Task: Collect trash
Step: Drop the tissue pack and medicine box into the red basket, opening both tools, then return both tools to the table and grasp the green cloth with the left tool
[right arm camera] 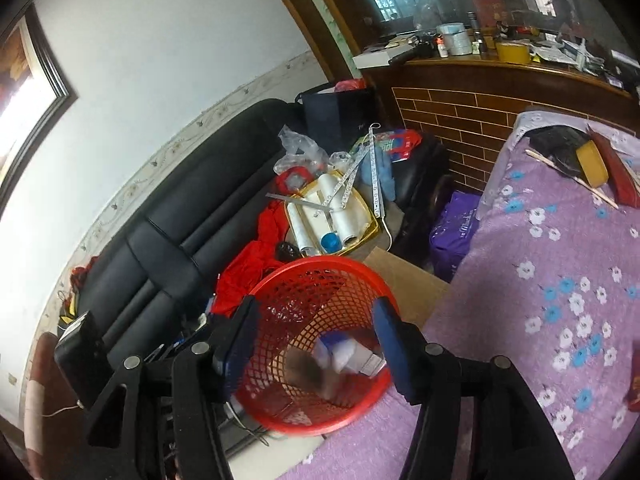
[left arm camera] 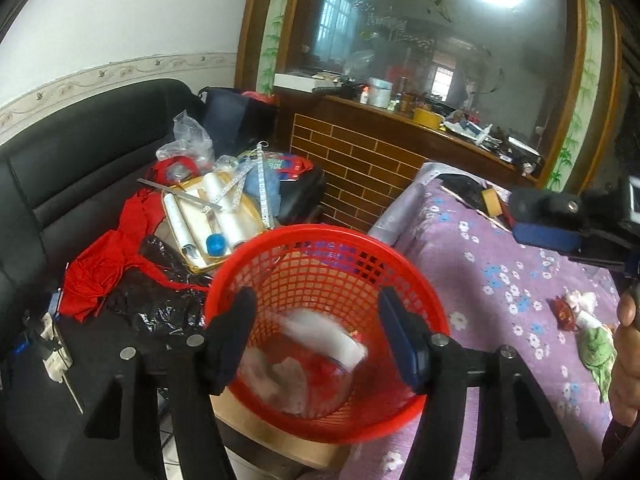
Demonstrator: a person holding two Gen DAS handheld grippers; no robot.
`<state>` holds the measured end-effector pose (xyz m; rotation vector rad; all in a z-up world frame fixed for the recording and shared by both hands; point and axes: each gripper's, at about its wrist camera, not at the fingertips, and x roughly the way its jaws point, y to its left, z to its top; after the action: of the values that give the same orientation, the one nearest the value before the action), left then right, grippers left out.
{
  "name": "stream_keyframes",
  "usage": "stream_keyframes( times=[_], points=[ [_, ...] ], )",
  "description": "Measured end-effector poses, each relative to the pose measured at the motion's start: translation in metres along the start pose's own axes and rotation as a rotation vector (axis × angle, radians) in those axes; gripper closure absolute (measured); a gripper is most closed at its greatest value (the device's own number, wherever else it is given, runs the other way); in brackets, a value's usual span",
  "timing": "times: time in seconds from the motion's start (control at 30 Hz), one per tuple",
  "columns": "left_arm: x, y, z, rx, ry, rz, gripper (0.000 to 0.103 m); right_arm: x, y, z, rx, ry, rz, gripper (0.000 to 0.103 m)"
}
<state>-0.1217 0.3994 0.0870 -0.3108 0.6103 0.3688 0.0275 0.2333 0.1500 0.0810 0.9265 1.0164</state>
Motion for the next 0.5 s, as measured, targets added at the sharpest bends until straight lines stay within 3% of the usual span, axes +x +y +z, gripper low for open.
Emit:
stream_keyframes(
  times=[0.13, 0.5],
  points=[
    [-0.011, -0.023, -0.008, 0.020, -0.001, -0.055, 0.041, -0.031, -0.015, -0.024, 0.010, -0.004, -0.027, 0.040],
    [-0.035, -0.137, -0.045, 0.174, 0.052, -0.213, 0.041, -0.136, -0.076, -0.108, 0.095, -0.065, -0.136, 0.040]
  ],
)
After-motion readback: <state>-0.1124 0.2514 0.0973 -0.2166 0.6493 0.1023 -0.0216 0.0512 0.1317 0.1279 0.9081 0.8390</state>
